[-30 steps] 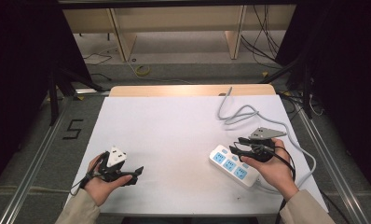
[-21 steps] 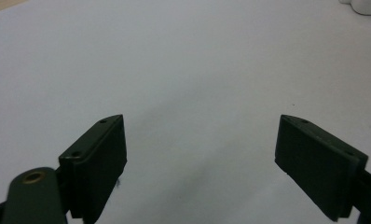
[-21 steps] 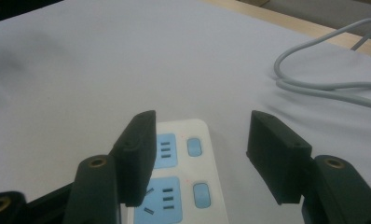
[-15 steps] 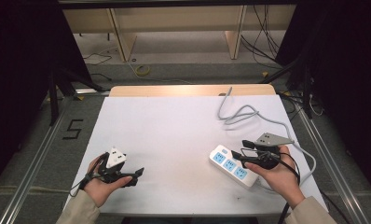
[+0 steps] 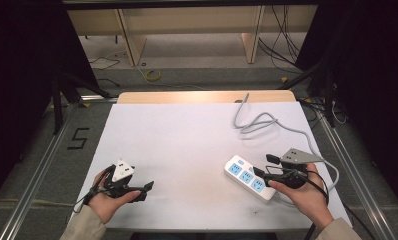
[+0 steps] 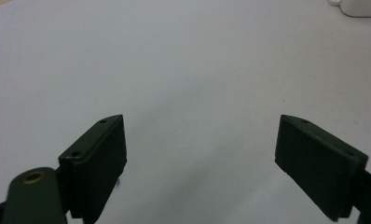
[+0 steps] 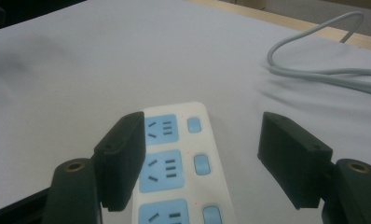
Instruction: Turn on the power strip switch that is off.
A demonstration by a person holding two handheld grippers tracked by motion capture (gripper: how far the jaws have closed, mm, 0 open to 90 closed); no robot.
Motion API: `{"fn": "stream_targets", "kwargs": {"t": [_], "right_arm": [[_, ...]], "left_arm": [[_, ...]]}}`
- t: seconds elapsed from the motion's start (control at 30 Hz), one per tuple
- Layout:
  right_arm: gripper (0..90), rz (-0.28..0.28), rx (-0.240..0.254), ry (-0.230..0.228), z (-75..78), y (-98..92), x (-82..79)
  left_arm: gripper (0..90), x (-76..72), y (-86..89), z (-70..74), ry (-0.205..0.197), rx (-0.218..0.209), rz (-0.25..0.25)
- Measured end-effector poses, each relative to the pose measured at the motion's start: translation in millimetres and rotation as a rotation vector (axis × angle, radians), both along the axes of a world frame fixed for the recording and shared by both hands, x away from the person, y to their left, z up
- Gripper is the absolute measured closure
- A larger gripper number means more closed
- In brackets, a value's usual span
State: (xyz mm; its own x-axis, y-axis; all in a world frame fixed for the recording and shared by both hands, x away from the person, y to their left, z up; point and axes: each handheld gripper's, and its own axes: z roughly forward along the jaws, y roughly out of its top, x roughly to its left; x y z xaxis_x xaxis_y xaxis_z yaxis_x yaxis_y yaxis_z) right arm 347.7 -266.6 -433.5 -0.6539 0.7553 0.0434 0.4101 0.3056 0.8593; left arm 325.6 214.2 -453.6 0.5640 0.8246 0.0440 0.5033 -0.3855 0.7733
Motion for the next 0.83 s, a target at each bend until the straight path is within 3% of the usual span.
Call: {"fn": "stream_targets", "kwargs": {"t": [0.33,0.83], "right_arm": [[31.1,-0.016,0.008,0.004,-3.3,-11.3,-10.9],[29.5,-0.027,0.018,-0.002,-5.2,-14.6,-12.7]], "left_arm": [[16.2,0.0,-1.1,-0.6,-0.002,-0.003,0.002],[16.3,2.9,-2.3,-1.2,0.002,0.002,0.004]]}}
